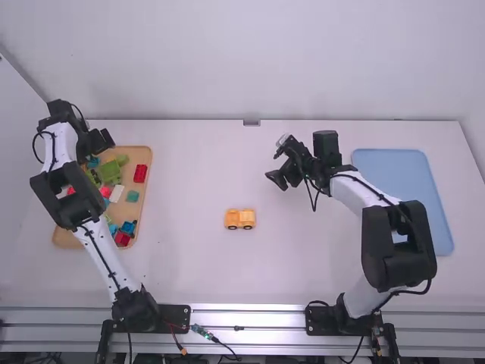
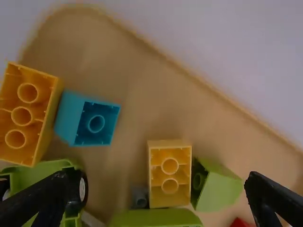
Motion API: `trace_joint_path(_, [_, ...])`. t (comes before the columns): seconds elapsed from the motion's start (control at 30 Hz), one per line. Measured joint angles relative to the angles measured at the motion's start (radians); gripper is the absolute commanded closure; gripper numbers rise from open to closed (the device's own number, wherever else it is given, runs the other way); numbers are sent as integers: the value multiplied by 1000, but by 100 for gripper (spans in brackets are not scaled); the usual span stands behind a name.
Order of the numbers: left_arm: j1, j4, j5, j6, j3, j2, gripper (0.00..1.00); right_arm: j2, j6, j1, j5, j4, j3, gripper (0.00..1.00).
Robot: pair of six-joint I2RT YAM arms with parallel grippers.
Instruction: Assemble lego blocks to make yellow taxi
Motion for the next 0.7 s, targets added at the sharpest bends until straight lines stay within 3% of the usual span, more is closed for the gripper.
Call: trace_joint_path(0.7, [-10,35,-97,-27,-98,0,2,0,3,35,3,0,0,1])
